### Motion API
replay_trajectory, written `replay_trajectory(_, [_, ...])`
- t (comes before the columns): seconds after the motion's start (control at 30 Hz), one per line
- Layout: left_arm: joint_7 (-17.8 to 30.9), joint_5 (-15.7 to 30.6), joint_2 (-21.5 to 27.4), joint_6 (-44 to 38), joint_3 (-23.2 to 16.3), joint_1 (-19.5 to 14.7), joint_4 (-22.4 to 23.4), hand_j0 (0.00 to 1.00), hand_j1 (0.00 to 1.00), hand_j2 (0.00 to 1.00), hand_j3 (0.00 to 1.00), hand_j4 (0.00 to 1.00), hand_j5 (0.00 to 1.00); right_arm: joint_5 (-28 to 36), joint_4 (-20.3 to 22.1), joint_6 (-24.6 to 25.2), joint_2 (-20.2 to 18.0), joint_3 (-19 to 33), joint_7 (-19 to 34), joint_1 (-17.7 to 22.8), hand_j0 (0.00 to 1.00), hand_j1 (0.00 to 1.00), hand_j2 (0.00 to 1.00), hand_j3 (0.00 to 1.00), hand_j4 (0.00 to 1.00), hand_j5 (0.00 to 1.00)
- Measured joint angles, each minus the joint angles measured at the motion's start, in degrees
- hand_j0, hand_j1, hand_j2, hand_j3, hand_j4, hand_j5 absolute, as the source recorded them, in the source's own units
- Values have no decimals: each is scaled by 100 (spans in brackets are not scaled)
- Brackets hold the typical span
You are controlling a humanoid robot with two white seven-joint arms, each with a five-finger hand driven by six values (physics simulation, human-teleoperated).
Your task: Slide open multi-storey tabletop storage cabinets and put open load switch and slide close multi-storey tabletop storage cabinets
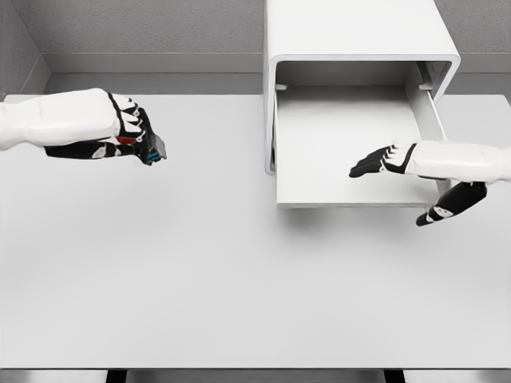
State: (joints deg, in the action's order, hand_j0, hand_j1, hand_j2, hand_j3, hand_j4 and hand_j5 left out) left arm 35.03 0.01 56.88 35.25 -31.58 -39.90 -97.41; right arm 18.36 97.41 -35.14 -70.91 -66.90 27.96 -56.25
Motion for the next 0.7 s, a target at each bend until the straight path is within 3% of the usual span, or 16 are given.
replay_trajectory(0.1, [2, 36, -154, 1, 84, -18, -103, 43, 43, 43, 43, 43, 43, -54, -4, 0, -21, -4, 1, 0, 100, 100, 100, 100, 100, 100])
replay_trajectory(0.23, [6, 50, -614, 1, 122, -237, -145, 43, 43, 43, 43, 43, 43, -117, -10, 1, -65, 0, 1, 0, 100, 100, 100, 100, 100, 100])
replay_trajectory(0.7, [16, -131, -2117, 8, 50, -509, -175, 43, 43, 43, 43, 43, 43, -245, -13, 1, -100, 3, -11, 63, 100, 100, 100, 100, 100, 100])
